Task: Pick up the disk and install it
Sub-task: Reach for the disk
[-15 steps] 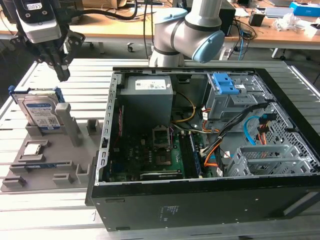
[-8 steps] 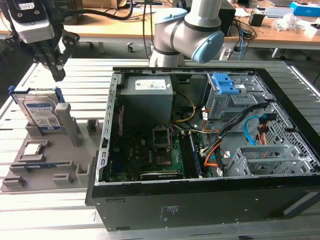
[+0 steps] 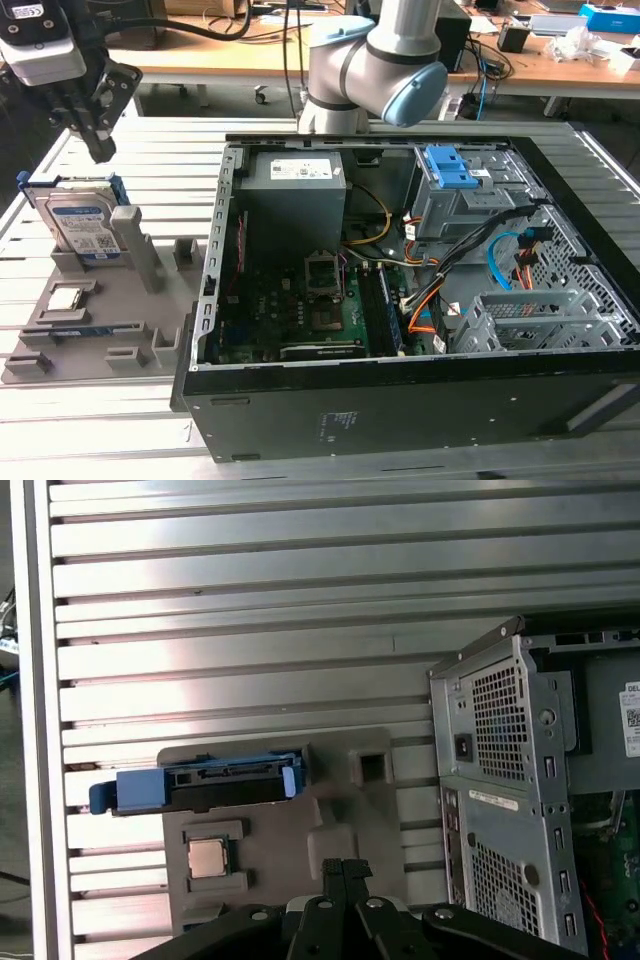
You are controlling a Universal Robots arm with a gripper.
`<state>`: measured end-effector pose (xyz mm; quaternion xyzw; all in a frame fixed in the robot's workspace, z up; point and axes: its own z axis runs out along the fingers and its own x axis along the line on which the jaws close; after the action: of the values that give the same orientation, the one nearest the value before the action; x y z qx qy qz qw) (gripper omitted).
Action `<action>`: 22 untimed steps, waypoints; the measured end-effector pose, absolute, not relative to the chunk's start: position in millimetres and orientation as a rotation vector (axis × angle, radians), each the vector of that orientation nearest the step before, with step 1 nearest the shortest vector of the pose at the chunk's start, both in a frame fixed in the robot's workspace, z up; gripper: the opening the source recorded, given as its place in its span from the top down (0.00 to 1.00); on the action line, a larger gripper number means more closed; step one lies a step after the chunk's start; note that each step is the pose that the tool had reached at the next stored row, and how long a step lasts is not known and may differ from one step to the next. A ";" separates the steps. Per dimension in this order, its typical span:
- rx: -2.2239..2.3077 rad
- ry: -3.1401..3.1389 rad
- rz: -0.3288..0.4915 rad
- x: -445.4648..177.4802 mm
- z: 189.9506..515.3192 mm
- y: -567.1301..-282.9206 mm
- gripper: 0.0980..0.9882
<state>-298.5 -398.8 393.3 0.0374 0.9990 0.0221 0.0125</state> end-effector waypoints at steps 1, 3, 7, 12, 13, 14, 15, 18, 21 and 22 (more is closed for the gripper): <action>0.117 3.114 0.069 -299.5 393.3 -398.8 1.00; 0.117 3.114 0.069 -302.1 393.2 -398.8 1.00; 0.117 3.114 0.069 -309.4 393.3 -398.9 1.00; 0.117 3.114 0.069 -317.1 393.3 -398.9 1.00; 0.116 3.114 0.069 -318.6 393.3 -398.9 1.00; 0.117 3.114 0.069 -321.8 393.3 -398.9 1.00; 0.117 3.114 0.069 -324.4 393.3 -398.9 1.00; 0.117 3.114 0.069 -328.7 393.3 -398.8 1.00; 0.117 3.114 0.069 -335.8 393.3 -398.9 1.00; 0.117 3.114 0.069 -338.2 393.3 -398.9 1.00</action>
<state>-338.2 -398.9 393.3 0.0374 0.9990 0.0221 0.0125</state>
